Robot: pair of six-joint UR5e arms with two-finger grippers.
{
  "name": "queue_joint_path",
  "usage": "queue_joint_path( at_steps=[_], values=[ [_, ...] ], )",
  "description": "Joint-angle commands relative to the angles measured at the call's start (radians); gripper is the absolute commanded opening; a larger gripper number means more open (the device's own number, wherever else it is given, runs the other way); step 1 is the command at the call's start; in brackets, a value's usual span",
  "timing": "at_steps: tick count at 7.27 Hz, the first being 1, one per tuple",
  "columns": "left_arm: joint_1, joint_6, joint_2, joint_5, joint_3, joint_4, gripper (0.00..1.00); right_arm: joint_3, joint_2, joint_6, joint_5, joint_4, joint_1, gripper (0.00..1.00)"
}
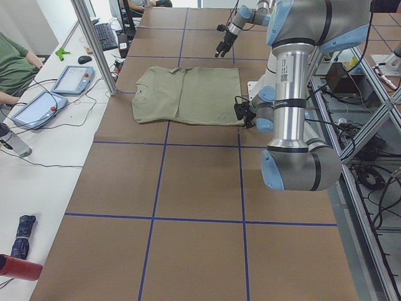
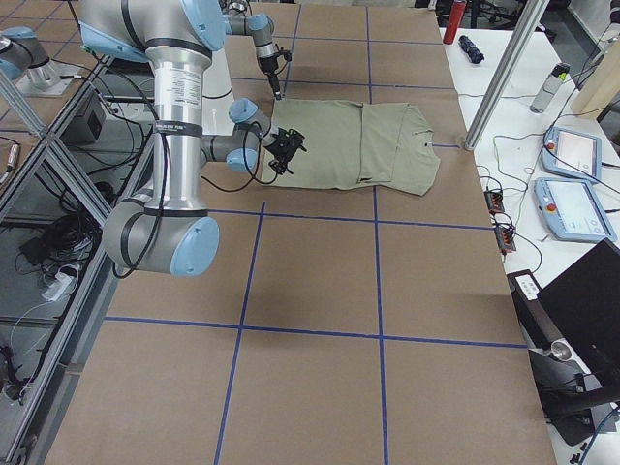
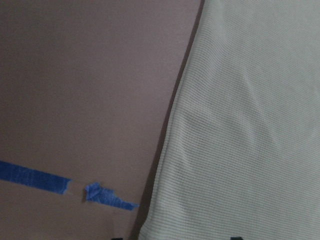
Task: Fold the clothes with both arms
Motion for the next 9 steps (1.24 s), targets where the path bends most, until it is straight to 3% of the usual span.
queue_joint_path(
  at_steps=[1,2,3,5,6,7,9],
  values=[
    [0.008,0.000,-0.008,0.001,0.000,0.000,0.58,0.000,0.000,0.000,-0.006,0.000,-0.006,0.99],
    [0.010,0.000,-0.008,-0.001,0.000,0.000,0.36,0.000,0.000,0.000,-0.006,0.000,-0.006,0.99],
    [0.010,0.001,-0.006,-0.001,0.002,0.000,0.31,0.000,0.000,0.000,-0.006,0.000,-0.006,0.99],
    [0.011,0.001,-0.005,-0.001,0.002,0.000,0.31,0.000,0.002,0.000,-0.014,0.002,-0.015,0.99],
    [0.010,0.001,-0.003,-0.001,0.002,0.000,0.10,-0.002,0.003,0.000,-0.024,0.002,-0.027,0.99],
    [0.010,0.003,0.003,0.001,0.002,0.000,0.00,-0.002,0.003,0.000,-0.028,0.000,-0.036,0.99],
    [0.005,0.009,0.006,0.001,-0.006,0.000,0.00,-0.003,0.003,0.006,-0.028,-0.005,-0.052,0.96]
  ],
)
